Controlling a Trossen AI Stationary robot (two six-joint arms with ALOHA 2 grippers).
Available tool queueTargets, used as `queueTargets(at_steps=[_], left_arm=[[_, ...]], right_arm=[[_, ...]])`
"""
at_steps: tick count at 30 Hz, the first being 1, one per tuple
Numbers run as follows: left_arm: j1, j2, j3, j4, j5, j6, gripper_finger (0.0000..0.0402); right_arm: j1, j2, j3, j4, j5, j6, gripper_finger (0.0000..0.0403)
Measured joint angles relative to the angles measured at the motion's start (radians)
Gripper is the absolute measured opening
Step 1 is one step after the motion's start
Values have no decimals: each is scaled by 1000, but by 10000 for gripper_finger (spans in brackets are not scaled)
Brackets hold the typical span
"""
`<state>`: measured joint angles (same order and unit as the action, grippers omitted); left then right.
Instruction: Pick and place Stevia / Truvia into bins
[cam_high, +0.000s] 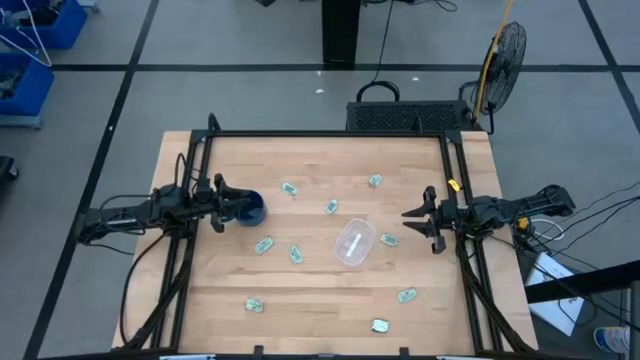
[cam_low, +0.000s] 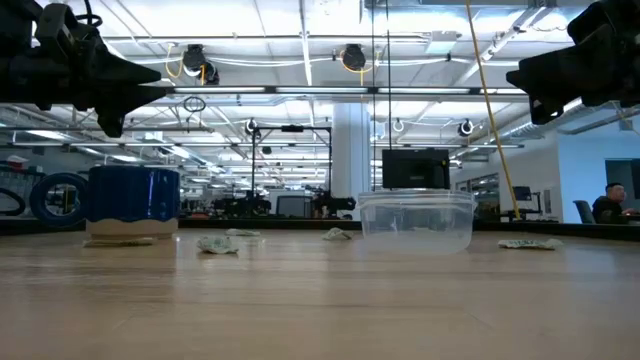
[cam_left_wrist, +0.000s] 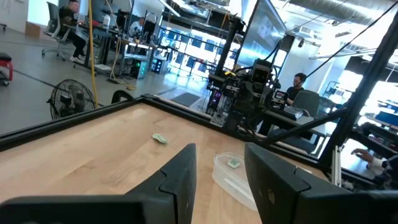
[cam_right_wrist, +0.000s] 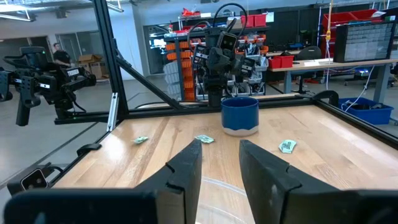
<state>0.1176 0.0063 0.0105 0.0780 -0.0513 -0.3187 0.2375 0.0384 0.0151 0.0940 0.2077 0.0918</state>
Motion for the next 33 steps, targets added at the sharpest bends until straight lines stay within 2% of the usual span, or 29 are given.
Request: queueTargets(at_steps=[29, 33], left_arm=[[0, 0, 0, 0, 0, 0, 141], [0, 0, 0, 7, -51, 4, 141]], right_arm=[[0, 0, 0, 0, 0, 0, 100], [0, 0, 0, 0, 0, 0, 100]])
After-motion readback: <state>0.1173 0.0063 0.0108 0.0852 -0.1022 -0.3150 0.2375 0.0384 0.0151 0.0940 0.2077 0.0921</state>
